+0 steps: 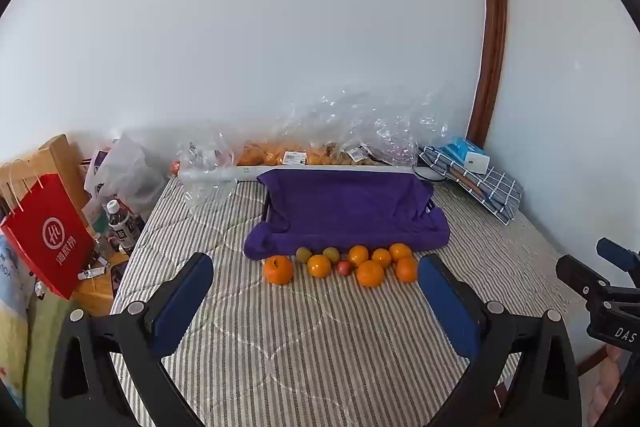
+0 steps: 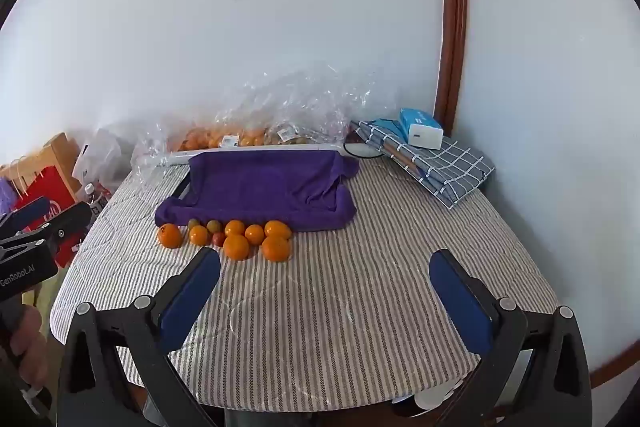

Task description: Organize fruits

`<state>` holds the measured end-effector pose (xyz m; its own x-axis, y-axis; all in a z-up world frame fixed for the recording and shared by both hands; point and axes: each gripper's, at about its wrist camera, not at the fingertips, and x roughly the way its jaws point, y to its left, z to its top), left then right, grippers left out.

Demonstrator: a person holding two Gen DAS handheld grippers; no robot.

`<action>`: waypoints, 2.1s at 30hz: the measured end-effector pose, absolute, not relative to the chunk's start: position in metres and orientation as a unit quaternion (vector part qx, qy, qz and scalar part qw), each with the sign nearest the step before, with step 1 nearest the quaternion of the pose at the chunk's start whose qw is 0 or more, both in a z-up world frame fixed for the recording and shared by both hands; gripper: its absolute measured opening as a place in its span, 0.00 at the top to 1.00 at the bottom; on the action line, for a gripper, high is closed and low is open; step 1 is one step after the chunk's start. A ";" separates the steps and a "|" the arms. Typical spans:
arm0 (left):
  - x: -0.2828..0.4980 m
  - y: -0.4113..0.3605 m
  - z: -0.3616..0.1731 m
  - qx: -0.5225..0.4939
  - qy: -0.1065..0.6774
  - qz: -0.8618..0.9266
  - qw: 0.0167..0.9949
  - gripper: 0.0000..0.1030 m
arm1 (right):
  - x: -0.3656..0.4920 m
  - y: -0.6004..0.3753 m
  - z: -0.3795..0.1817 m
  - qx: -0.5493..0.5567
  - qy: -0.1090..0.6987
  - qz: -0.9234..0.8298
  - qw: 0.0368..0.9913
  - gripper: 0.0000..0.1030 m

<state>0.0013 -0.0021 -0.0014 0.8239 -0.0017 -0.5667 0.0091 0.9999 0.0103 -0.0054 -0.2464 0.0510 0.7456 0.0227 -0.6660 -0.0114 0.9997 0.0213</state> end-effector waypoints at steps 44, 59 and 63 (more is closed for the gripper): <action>-0.003 0.005 0.001 -0.015 0.296 -0.002 0.955 0.00 | -0.008 -0.242 0.050 0.006 0.358 0.016 0.934 0.00; -0.004 0.005 0.002 -0.018 0.295 -0.003 0.955 0.00 | -0.010 -0.242 0.049 0.010 0.355 0.016 0.935 0.00; -0.004 0.006 0.002 -0.018 0.295 -0.002 0.955 0.00 | -0.010 -0.242 0.049 0.011 0.355 0.016 0.935 0.00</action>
